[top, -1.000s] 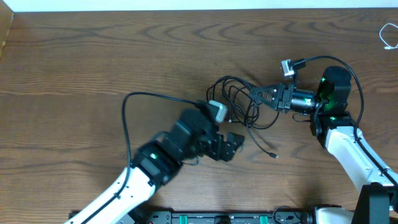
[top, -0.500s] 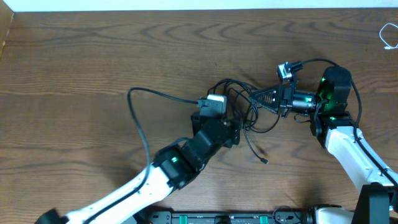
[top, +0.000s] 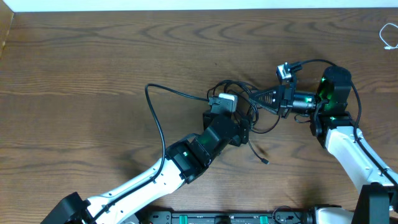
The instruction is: Untangle cables
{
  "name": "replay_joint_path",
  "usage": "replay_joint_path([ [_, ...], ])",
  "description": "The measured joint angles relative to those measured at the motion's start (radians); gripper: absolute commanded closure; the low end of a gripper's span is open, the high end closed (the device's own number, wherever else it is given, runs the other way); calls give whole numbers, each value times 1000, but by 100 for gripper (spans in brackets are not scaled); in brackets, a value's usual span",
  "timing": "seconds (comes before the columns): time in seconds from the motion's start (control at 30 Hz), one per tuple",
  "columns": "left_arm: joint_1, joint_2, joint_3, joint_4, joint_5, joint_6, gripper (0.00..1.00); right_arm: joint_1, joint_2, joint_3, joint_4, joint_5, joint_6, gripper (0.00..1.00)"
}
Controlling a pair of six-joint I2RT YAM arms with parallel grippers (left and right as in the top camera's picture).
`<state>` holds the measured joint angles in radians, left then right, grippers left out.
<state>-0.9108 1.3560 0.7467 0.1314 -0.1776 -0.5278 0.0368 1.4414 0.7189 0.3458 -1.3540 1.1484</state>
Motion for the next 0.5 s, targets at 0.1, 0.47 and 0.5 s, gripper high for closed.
replay_joint_path([
  [0.1, 0, 0, 0, -1, 16, 0, 21, 0, 0, 0, 0, 0, 7, 99],
  [0.47, 0, 167, -2, 233, 30, -7, 35, 24, 0, 0, 0, -2, 55, 99],
  [0.5, 0, 174, -2, 246, 30, -8, 27, 26, 0, 0, 0, -2, 59, 99],
])
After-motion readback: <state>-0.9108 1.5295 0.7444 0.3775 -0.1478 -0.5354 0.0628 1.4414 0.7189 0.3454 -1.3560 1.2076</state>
